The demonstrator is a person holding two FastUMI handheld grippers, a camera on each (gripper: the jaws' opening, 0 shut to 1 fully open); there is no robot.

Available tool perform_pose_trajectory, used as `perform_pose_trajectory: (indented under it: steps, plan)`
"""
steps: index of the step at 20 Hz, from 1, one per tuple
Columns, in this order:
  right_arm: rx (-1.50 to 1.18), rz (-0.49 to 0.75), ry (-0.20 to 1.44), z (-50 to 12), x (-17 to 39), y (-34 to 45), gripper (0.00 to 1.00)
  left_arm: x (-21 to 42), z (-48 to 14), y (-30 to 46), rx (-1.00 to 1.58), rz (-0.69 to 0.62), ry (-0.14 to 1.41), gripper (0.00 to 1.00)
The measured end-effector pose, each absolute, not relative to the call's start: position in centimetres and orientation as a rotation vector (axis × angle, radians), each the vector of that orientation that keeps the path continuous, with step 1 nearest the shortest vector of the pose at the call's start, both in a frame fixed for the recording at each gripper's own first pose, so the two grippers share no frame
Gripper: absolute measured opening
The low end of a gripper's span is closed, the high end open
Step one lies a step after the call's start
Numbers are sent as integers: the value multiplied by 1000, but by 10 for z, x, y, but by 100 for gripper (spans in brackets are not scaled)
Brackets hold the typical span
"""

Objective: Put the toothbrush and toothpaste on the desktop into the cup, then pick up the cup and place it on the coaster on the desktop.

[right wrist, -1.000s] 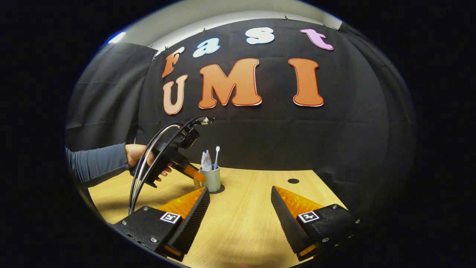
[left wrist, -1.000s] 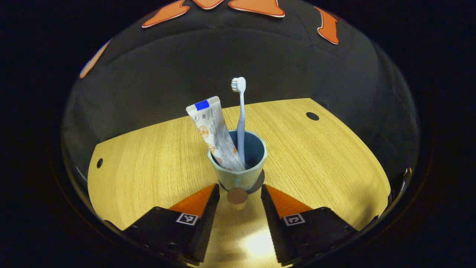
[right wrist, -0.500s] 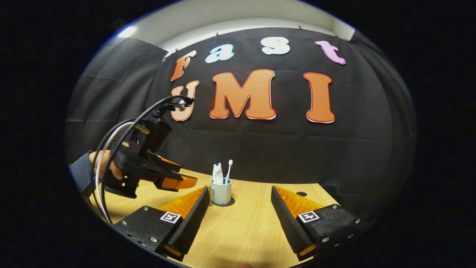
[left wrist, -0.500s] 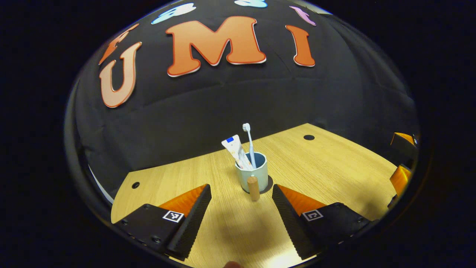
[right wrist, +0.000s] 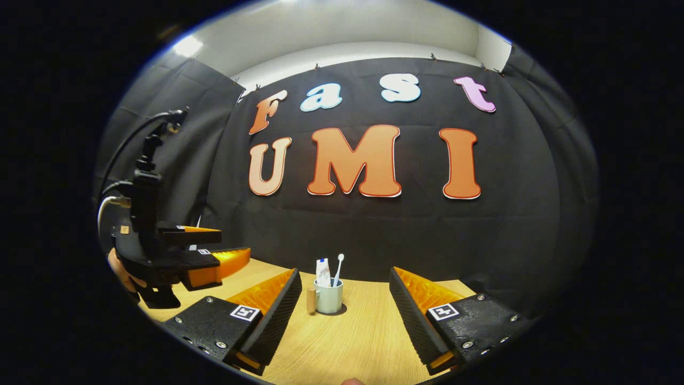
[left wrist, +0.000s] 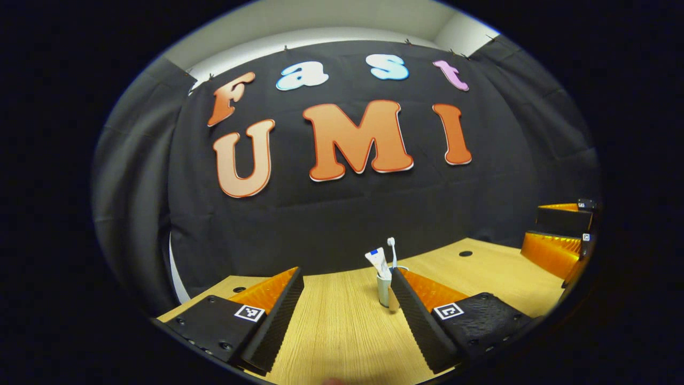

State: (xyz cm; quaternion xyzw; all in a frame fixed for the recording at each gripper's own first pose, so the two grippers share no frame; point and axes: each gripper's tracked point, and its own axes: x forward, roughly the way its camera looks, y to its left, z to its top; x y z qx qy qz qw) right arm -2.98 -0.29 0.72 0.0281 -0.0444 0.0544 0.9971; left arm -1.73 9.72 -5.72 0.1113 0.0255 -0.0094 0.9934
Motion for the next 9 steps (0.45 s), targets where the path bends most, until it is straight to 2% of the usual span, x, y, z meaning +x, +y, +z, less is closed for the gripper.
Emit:
perform_pose_trajectory:
  steps: [5,9]
  plan:
    - [46,109,-109,10,-40,3,99,-44,-42,105,191,6,-40,99]
    - [64,125,-101,10,-41,9,98,-55,-44,109,181,24,-47,99]
